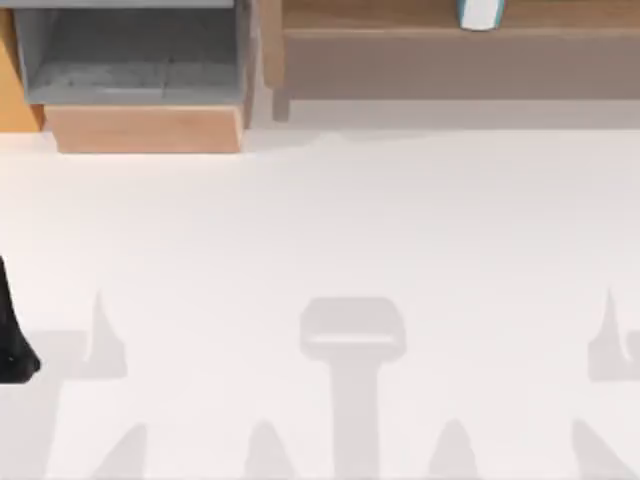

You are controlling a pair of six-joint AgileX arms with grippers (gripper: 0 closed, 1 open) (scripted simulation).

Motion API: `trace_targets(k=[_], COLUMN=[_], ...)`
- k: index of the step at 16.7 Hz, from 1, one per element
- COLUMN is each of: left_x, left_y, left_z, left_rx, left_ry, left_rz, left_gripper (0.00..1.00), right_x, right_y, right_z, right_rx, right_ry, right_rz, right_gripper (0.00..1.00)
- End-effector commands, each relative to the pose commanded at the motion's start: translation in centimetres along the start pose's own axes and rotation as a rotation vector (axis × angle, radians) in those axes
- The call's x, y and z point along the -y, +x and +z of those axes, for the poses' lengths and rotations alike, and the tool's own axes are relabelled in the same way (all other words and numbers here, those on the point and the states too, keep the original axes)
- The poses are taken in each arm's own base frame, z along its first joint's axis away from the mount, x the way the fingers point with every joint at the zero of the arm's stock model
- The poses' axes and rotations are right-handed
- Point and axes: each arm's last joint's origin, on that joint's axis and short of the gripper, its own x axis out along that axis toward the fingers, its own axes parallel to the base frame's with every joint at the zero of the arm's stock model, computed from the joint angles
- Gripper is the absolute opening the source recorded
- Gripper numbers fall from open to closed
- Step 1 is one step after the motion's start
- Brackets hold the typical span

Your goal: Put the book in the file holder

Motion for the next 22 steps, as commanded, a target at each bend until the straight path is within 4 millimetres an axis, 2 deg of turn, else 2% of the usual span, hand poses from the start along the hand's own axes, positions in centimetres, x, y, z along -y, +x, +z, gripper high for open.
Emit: trace_targets(k=[3,6,10,13,16,18,20,22], left_x=[0.0,0.4,1.5,3.4,7.1,10.8,15.3,20.5], left_y=[0.0,0.2,1.8,5.0,10.0,14.0,18.2,22.1], left_z=[0.3,2.5,8.4,13.7,18.5,20.6,21.5,20.9], left_rx=[0.002,0.017,0.034,0.046,0.054,0.054,0.05,0.044], left_ry=[0.0,0.001,-0.002,-0.008,-0.017,-0.023,-0.027,-0.028], left_rz=[0.0,-0.003,-0.009,-0.014,-0.018,-0.02,-0.021,-0.021], left_gripper=[1.0,1.0,1.0,1.0,1.0,1.0,1.0,1.0], right_x=[0.0,0.0,0.0,0.0,0.0,0.0,0.0,0.0], right_y=[0.0,0.0,0.0,0.0,0.0,0.0,0.0,0.0], right_z=[0.0,0.0,0.0,0.0,0.0,0.0,0.0,0.0], right_rx=[0.0,0.0,0.0,0.0,0.0,0.0,0.0,0.0], right_ry=[0.0,0.0,0.0,0.0,0.0,0.0,0.0,0.0], right_rz=[0.0,0.0,0.0,0.0,0.0,0.0,0.0,0.0], right_gripper=[1.0,1.0,1.0,1.0,1.0,1.0,1.0,1.0])
